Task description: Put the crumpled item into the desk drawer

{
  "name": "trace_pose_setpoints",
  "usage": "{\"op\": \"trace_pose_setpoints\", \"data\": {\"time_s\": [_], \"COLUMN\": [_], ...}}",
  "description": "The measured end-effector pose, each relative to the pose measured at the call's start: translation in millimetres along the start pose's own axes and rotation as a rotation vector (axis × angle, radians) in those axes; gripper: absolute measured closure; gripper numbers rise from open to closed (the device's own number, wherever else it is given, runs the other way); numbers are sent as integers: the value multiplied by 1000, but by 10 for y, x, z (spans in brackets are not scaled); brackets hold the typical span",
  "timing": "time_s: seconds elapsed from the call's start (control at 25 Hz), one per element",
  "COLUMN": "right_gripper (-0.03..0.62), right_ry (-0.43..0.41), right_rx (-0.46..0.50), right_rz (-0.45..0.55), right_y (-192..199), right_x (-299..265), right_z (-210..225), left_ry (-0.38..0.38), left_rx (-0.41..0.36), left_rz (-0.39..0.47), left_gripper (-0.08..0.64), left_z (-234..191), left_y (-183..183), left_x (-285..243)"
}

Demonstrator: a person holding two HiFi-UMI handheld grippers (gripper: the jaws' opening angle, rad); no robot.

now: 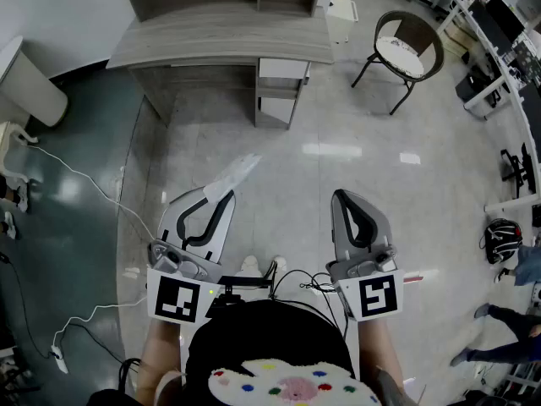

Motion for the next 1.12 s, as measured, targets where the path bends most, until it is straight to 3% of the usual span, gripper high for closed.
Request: {"op": "trace_pose_setpoints", "data": {"time_s": [0.52,1.12], "right_gripper": [583,583], "right_ry": [8,31], "right_rx": [8,21], "right_rz": [-5,2], "right_y": [34,29], "right_x": [-12,-139], "right_z": [64,-25], "left_ry": [9,10], "left_rx": [-11,-4], "left_rz": [-2,37], "left_gripper": [509,511], "left_z": [17,-272], "left_y": [26,53], "left_x": [-61,-34]}}
Point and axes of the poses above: the fingertips, and each gripper's own axes: x backward along the fingers, z to its right, y out of its underside, the point moved 6 cm from there along x, backward along the fingers, and after that the axes turned 7 degrees about z, right-handed, at the moved point
